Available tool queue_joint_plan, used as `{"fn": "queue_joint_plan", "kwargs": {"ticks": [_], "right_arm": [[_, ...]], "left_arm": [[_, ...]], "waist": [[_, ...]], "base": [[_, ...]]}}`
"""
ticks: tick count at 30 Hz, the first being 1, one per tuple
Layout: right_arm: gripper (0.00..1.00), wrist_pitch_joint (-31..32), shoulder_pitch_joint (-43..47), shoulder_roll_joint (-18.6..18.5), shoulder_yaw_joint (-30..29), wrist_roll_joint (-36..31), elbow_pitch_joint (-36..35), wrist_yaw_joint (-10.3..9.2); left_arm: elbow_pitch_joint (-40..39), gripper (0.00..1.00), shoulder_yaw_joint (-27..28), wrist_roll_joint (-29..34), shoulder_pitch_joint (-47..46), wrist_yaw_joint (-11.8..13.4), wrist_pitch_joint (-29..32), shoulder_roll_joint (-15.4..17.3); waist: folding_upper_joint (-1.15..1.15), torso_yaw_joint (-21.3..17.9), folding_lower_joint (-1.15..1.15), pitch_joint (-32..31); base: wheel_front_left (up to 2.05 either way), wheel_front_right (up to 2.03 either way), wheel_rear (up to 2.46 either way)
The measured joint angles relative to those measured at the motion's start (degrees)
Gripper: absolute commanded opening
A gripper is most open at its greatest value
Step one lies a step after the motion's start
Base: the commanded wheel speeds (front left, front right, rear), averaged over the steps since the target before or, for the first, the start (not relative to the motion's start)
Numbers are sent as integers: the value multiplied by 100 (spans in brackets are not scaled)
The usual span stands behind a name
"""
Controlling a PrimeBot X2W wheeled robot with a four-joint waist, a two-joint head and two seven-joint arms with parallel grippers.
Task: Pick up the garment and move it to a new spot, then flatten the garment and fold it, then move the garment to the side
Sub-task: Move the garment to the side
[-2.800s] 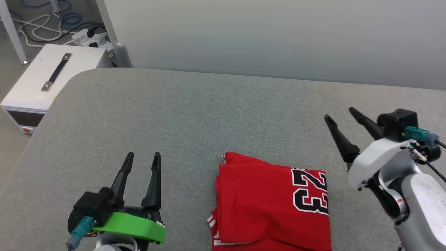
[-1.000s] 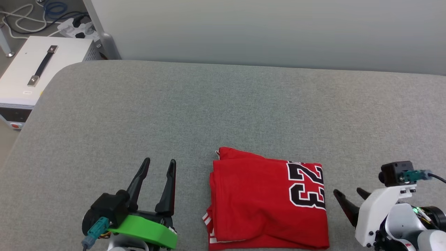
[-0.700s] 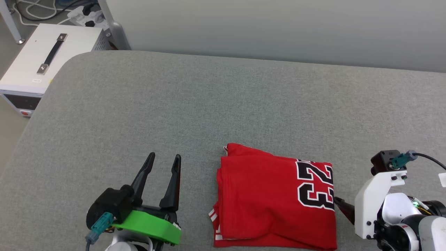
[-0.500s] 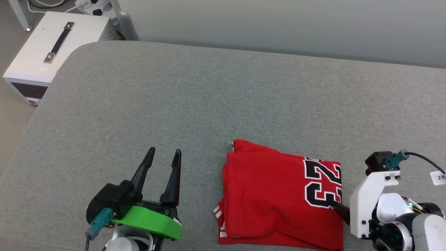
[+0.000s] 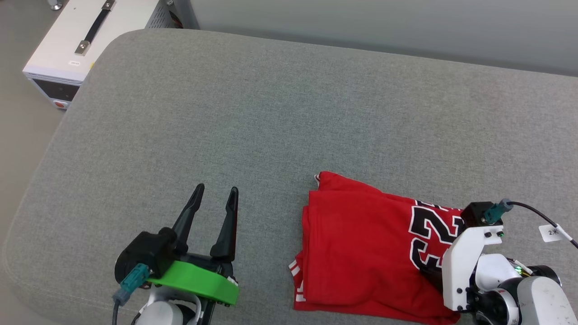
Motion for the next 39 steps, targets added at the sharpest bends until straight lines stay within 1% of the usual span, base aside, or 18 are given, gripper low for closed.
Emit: {"fn": "queue_joint_plan", "kwargs": {"ticks": [1,2,8,10,13,16,22,25,29,32,34,39], "right_arm": [[4,-41,0,-9,48,2,47,0],[0,-87,0,-11,79,13,86,0],[0,-397,-41,-140,300,111,234,0],[0,-653,-99,-338,523,141,179,1],[0,-822,-154,-636,846,132,44,5],[0,-928,-299,-1096,1172,87,-160,5],[0,-953,-771,-2272,1722,76,-533,5],[0,-1011,-1038,-2876,1934,78,-572,5],[0,-1149,-1343,-3527,2059,140,-495,5],[0,-1346,-1543,-3918,2111,144,-297,5],[0,-1527,-1653,-4114,2116,157,-119,5],[0,-1993,-1980,-4430,2075,137,447,5]], "left_arm": [[2,100,-1,0,-2,0,0,0],[5,100,0,0,-6,0,0,1],[16,100,9,-1,-35,0,0,-2],[16,100,-1,-1,-35,0,0,-4],[10,100,-18,-8,-33,0,0,-1],[-3,100,-57,-14,-33,0,0,5],[-54,100,-267,-14,-101,0,0,84],[-99,100,-438,-11,-208,0,0,123],[-168,100,-670,1,-398,0,0,169],[-213,100,-825,4,-573,0,0,252],[-249,100,-931,22,-686,0,0,321],[-403,100,-1109,102,-968,0,0,492]], "waist": [[0,7,0,8],[0,5,0,11],[0,-65,0,-29],[0,-131,0,-62],[0,-229,0,-88],[0,-363,0,-98],[0,-759,1,-39],[0,-989,0,37],[0,-1315,0,184],[0,-1535,0,340],[0,-1655,0,467],[0,-1945,1,858]], "base": [[0,0,0],[0,0,0],[0,0,0],[0,0,0],[0,0,0],[0,0,0],[0,0,0],[0,0,0],[0,0,0],[0,0,0],[0,0,0],[0,0,0]]}}
